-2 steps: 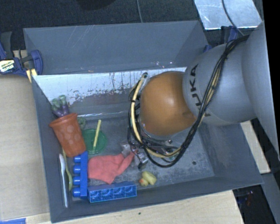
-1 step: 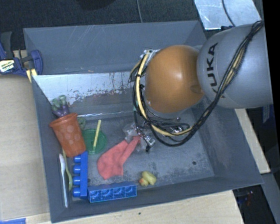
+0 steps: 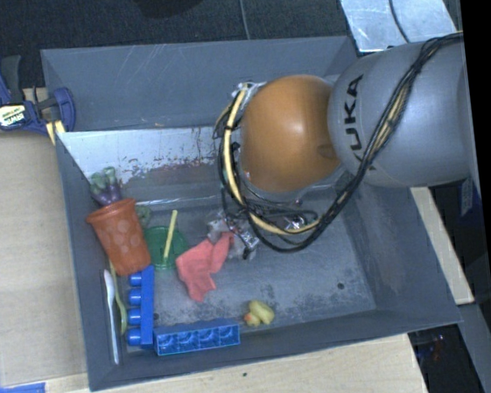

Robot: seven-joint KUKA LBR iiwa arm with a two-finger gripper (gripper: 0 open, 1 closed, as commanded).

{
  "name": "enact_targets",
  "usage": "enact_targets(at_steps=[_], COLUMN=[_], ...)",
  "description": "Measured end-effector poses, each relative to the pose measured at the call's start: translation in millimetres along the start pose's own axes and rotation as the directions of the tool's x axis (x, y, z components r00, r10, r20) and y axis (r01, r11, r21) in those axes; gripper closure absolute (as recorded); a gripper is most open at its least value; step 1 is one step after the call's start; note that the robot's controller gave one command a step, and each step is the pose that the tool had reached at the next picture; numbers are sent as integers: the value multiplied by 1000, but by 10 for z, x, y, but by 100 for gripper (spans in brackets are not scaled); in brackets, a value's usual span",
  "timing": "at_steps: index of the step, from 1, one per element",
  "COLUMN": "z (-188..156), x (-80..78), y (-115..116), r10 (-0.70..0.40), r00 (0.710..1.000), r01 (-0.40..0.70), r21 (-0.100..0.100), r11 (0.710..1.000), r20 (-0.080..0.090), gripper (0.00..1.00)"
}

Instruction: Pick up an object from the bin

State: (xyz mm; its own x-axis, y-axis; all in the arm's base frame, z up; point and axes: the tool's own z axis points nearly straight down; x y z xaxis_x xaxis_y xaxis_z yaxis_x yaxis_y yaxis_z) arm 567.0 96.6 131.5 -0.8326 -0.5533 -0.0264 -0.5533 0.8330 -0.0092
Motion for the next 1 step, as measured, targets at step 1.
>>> enact_targets(at_steps=[1], z=[-1888], x=[-204], y=[-151], r10=[-181], r00=[983], r01=[181], r21=[-1], r11=[983], r20=[-2], gripper=[100])
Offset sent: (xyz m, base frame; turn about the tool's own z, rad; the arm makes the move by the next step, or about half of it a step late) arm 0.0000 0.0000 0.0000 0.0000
